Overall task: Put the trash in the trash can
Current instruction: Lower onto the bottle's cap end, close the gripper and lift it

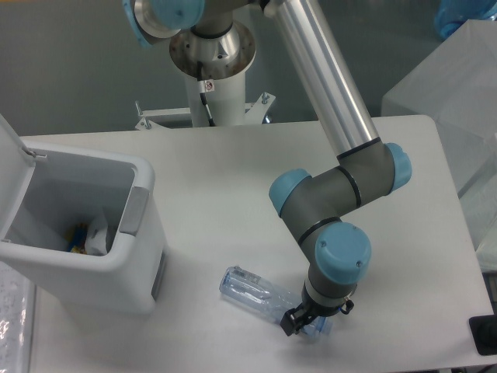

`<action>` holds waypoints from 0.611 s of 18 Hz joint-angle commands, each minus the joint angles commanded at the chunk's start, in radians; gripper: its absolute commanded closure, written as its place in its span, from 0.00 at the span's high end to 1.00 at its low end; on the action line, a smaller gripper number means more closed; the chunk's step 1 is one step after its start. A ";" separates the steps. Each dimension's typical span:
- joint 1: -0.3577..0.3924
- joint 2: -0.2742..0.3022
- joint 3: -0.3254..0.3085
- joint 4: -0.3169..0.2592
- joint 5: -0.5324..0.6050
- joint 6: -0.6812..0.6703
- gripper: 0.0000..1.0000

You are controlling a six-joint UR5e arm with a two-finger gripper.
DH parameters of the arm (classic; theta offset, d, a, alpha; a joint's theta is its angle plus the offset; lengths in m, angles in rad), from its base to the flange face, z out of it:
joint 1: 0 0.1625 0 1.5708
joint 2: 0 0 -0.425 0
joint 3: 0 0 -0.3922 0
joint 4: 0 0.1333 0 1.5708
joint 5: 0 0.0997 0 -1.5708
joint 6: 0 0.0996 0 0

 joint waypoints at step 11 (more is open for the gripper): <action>-0.055 -0.009 0.008 0.006 0.025 -0.058 1.00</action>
